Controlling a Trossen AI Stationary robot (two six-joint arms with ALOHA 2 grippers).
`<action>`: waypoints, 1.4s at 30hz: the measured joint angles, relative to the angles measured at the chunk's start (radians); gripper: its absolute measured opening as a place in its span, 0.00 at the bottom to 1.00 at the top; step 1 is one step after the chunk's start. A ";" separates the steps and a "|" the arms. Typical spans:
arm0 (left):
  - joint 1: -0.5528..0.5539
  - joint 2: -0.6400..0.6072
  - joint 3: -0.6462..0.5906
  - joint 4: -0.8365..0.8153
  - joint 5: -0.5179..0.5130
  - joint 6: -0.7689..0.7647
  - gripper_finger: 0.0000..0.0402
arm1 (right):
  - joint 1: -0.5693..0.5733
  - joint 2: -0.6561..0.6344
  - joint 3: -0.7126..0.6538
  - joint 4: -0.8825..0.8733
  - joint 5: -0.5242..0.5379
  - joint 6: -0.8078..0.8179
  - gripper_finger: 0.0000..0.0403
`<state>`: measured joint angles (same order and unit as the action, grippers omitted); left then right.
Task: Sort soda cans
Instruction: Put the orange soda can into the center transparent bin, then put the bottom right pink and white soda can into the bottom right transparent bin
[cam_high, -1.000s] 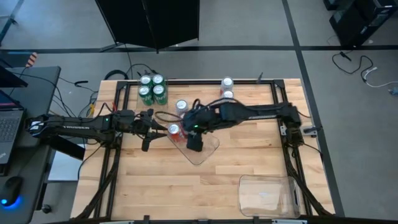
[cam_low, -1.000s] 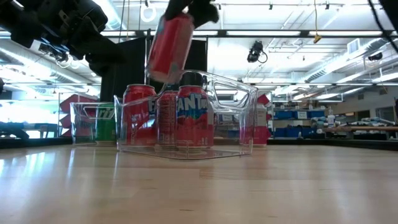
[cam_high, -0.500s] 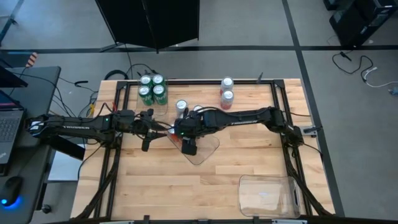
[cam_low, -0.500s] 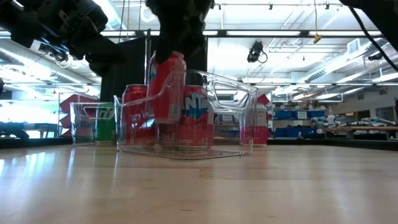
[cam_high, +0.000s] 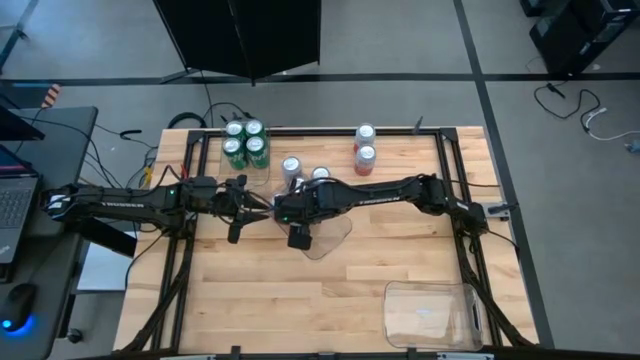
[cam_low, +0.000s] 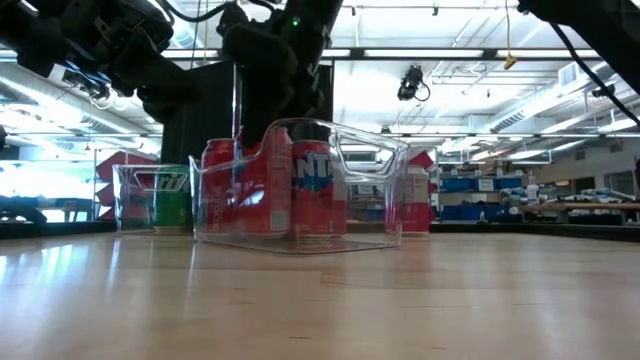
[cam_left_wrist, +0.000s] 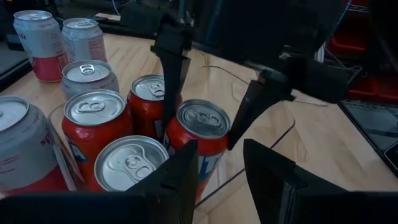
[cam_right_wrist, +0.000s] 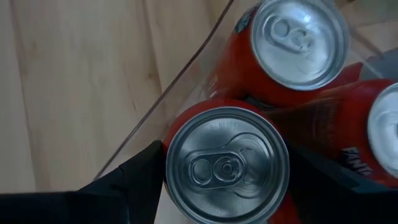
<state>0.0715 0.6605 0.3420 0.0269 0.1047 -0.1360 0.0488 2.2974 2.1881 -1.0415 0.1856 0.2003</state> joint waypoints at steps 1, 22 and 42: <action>0.000 0.000 0.000 0.000 0.000 0.000 0.33 | 0.000 0.000 0.000 0.005 0.002 -0.002 0.68; 0.000 0.000 0.000 0.002 0.005 -0.003 0.33 | -0.024 -0.113 0.131 -0.125 0.105 -0.140 0.81; -0.001 0.000 0.000 -0.005 0.005 -0.006 0.33 | -0.356 -0.125 -0.024 -0.175 -0.198 -0.378 0.81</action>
<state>0.0708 0.6601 0.3420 0.0222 0.1097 -0.1417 -0.3069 2.1723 2.1640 -1.2163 -0.0128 -0.1775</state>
